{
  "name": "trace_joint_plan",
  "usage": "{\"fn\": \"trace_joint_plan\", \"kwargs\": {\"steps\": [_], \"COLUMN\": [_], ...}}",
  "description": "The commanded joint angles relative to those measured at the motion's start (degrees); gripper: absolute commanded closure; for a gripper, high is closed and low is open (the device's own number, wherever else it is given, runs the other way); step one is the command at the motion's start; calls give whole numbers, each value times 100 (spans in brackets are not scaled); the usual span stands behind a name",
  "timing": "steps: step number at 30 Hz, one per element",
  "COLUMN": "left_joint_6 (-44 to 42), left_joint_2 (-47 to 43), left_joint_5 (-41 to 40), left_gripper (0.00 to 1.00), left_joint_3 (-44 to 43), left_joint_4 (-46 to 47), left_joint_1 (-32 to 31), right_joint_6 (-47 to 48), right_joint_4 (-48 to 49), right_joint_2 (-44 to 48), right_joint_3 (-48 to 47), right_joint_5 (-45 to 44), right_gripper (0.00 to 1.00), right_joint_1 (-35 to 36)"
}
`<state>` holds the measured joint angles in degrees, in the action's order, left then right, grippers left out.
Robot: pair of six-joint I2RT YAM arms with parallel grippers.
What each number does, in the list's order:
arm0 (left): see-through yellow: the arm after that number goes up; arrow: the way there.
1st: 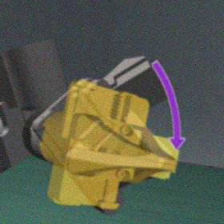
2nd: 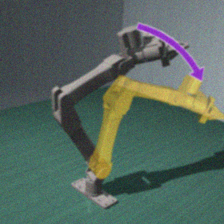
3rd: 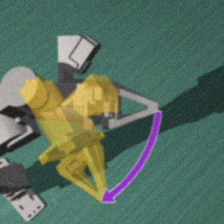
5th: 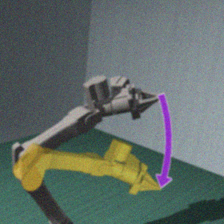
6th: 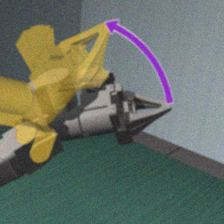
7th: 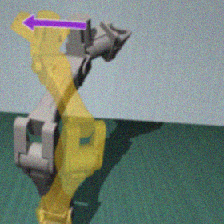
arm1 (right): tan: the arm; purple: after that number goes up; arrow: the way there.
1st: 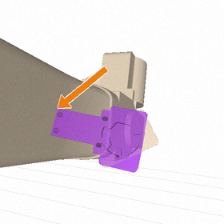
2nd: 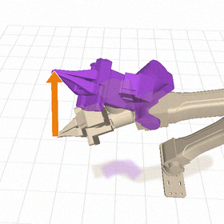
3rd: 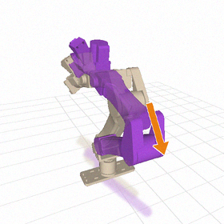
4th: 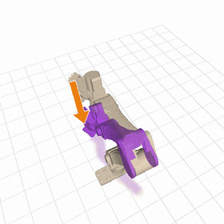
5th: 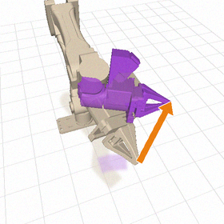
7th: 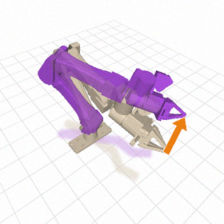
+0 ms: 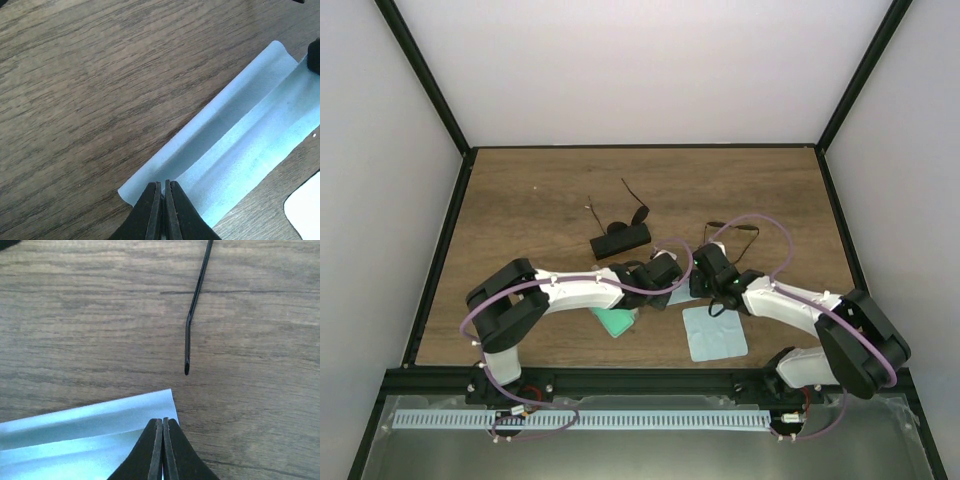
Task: Organize the sunglasses
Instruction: Fold the glasses cleaning cloth at the center of the board.
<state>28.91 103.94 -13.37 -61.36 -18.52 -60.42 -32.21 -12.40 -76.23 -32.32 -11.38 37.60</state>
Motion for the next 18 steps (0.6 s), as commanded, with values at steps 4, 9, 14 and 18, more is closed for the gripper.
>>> {"fn": "trace_joint_plan", "kwargs": {"steps": [4,9,14,18], "left_joint_6": [54,47,26,19], "left_joint_2": [-189,-338,-400,-392], "left_joint_5": [55,138,49,12], "left_gripper": [92,87,87,86], "left_joint_3": [118,181,177,177], "left_joint_4": [66,117,112,127], "left_joint_1": [-21,-21,-15,-21], "right_joint_6": [-58,-58,-57,-13], "right_joint_4": [7,-5,-10,29], "right_joint_2": [72,137,370,493], "right_joint_3": [63,71,92,89], "right_joint_5": [-6,-3,-29,11], "right_gripper": [98,84,68,66], "right_joint_1": [28,30,28,28]}}
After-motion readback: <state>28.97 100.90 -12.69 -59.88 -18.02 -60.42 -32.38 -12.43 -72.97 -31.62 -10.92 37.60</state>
